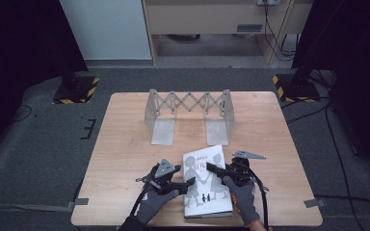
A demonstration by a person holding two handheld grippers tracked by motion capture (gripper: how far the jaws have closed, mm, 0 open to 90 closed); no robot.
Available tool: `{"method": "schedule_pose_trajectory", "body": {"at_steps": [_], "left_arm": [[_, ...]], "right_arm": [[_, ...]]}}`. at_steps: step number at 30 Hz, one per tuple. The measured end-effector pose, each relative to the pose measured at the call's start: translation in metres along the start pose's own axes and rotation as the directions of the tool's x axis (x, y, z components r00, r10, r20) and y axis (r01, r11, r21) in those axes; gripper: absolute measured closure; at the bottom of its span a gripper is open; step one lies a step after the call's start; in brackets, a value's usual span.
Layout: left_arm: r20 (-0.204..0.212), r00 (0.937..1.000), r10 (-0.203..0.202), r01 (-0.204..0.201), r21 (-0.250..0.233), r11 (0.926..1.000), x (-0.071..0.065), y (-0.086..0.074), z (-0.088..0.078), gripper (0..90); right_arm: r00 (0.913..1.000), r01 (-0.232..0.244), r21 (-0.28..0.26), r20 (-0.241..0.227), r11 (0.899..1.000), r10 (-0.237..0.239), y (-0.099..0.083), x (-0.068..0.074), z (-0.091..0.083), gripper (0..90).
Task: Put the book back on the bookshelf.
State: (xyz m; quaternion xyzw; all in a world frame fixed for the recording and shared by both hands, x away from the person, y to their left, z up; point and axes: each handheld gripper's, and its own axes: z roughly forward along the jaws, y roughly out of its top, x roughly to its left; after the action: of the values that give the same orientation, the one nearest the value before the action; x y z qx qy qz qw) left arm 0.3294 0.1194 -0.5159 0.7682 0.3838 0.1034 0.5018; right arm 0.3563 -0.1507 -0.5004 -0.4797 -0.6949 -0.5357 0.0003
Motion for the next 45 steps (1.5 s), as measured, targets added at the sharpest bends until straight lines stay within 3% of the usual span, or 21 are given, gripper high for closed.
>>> {"method": "schedule_pose_trajectory", "body": {"at_steps": [7,13,16,21,31,37,41,45], "left_arm": [[0.026,0.9992,-0.032,0.032,-0.015,0.9994,0.001,0.0,-0.002,21.0],[0.075,0.9954,-0.06,0.061,-0.018,0.998,0.001,-0.001,-0.003,16.4],[0.113,0.9901,-0.084,0.086,-0.012,0.9963,0.001,-0.003,-0.001,8.5],[0.141,0.9852,-0.098,0.1,-0.009,0.9949,-0.001,-0.005,0.001,0.0],[0.202,0.9627,-0.18,0.183,0.005,0.9831,0.003,-0.008,0.005,0.0],[0.282,0.9382,-0.201,0.197,0.043,0.9794,0.004,-0.011,0.008,0.0],[0.284,0.9361,-0.207,0.202,0.046,0.9782,0.005,-0.011,0.009,0.0],[0.284,0.9325,-0.223,0.217,0.053,0.9748,0.007,-0.014,0.013,0.0]], "right_arm": [[0.9992,0.002,-0.033,-0.039,0.999,-0.003,0.004,0.003,-0.007,72.9],[0.9962,0.042,-0.077,-0.073,0.996,-0.048,0.007,0.01,-0.015,76.5],[0.9937,0.061,-0.097,-0.088,0.993,-0.07,0.008,0.014,-0.018,77.7],[0.9885,0.072,-0.126,-0.124,0.989,-0.087,0.008,0.015,-0.023,79.3],[0.9808,0.081,-0.15,-0.164,0.985,-0.106,0.008,0.013,-0.027,79.8],[0.9743,0.088,-0.148,-0.193,0.985,-0.116,0.009,0.013,-0.028,79.8],[0.9733,0.084,-0.142,-0.201,0.986,-0.111,0.01,0.011,-0.027,79.7],[0.9776,0.043,-0.124,-0.2,0.991,-0.067,0.008,0.004,-0.023,79.4]]}}
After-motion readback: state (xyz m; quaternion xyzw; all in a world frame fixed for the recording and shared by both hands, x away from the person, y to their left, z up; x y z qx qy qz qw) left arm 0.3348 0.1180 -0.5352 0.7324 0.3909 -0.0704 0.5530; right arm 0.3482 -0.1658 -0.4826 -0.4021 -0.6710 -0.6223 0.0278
